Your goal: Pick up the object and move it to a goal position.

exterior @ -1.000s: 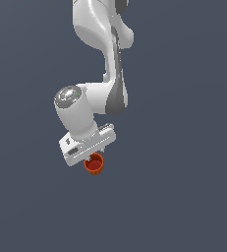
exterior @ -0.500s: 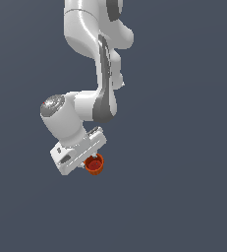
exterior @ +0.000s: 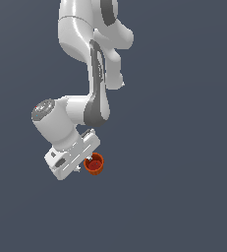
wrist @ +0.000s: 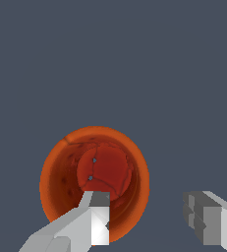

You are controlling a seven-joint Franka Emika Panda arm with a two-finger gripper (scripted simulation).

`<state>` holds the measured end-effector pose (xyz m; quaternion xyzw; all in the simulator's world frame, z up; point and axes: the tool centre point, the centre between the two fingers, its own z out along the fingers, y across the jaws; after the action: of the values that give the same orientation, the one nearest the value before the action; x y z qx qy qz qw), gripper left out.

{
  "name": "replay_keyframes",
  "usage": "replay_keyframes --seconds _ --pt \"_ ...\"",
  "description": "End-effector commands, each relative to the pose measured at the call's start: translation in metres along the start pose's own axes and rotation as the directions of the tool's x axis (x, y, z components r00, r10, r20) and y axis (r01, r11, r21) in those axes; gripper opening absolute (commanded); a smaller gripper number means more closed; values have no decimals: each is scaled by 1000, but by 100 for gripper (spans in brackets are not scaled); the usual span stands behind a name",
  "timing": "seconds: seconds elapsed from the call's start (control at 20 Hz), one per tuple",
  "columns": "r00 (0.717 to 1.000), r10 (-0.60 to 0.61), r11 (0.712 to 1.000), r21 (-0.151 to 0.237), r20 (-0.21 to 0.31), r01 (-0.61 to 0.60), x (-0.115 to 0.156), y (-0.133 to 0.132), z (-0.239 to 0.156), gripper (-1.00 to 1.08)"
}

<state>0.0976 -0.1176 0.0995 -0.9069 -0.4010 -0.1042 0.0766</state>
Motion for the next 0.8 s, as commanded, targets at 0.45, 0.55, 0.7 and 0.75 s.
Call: replay_keyframes --seconds 0.45,0.55,0.7,0.75 --pt "1000 -18 1000 0 -9 18 -2 4 8 28" --pt "1000 -19 1000 0 -9 19 -2 4 16 28" --pt "1000 -20 1000 0 -9 20 -2 3 28 28" --pt "1000 -20 1000 0 -9 20 -2 3 30 28"
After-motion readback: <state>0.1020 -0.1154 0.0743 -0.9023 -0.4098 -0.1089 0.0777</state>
